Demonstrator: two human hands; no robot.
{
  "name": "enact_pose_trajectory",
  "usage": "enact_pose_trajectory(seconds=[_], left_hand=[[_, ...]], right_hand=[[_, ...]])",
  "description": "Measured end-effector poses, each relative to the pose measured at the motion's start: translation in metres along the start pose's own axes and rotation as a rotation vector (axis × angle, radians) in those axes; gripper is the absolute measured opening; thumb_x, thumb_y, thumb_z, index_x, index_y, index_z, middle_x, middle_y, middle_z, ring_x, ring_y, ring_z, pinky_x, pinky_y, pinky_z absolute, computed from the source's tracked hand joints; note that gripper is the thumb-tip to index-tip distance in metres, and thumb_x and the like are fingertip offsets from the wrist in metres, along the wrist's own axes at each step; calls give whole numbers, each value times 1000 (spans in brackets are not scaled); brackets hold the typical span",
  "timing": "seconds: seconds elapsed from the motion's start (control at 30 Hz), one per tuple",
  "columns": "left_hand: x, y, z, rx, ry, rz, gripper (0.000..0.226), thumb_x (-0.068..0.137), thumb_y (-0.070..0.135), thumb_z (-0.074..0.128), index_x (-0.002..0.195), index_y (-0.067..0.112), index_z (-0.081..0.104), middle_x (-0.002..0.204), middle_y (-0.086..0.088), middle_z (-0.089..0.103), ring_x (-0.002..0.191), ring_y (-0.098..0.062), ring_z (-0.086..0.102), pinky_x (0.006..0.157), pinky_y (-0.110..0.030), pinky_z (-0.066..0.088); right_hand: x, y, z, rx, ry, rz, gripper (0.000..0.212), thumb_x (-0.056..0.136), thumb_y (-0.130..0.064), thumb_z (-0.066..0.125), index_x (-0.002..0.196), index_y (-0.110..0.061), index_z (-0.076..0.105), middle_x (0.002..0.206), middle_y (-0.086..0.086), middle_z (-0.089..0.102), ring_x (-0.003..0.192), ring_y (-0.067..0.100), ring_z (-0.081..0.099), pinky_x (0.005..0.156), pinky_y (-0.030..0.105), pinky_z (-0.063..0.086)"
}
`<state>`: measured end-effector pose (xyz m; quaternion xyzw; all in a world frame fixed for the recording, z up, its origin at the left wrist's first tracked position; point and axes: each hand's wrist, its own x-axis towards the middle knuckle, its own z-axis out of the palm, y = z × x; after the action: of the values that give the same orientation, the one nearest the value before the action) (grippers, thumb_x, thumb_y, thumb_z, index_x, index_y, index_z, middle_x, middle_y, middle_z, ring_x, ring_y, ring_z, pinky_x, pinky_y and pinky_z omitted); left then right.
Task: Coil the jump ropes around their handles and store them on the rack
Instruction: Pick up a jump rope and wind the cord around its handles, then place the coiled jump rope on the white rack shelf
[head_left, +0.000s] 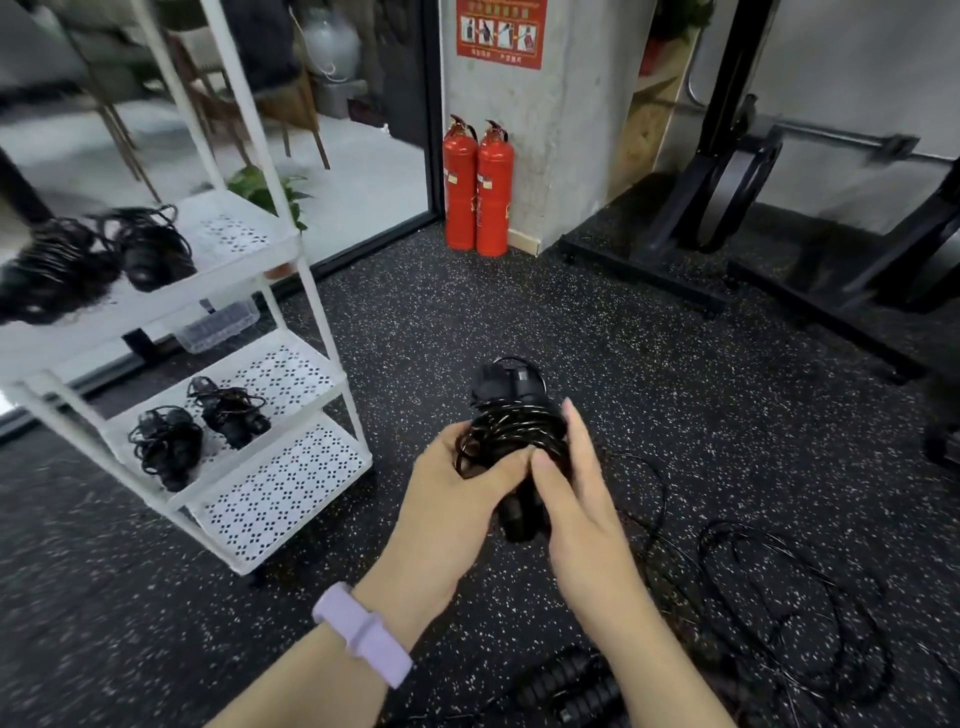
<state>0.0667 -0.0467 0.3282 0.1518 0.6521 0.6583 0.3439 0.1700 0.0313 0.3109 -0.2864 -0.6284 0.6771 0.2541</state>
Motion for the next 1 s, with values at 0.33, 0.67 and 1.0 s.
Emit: enact_pose_trajectory(seconds=[0.33, 0.67, 1.0], left_hand=[[9, 11, -111, -68, 368, -23, 35, 87, 24, 80, 116, 17, 63, 103, -1, 77, 87, -10, 75, 72, -24, 60], [44, -1, -201, -165, 562, 13, 32, 99, 11, 58, 114, 38, 63, 103, 19, 72, 92, 3, 68, 73, -18, 51], [114, -31, -234, 22, 456, -76, 70, 106, 8, 41, 161, 40, 11, 165, 5, 30, 149, -11, 31, 120, -28, 25]], right_hand=[[40, 4, 120, -157, -238, 5, 52, 102, -50, 55, 143, -71, 31, 121, -61, 41, 112, -37, 39, 91, 2, 33], [115, 28, 240, -180, -370, 109, 41, 108, -22, 53, 147, -35, 51, 138, -2, 64, 126, 22, 62, 108, 52, 50], [211, 74, 290, -323, -407, 100, 72, 101, -19, 64, 162, -35, 29, 142, -3, 58, 118, 11, 62, 104, 26, 50]])
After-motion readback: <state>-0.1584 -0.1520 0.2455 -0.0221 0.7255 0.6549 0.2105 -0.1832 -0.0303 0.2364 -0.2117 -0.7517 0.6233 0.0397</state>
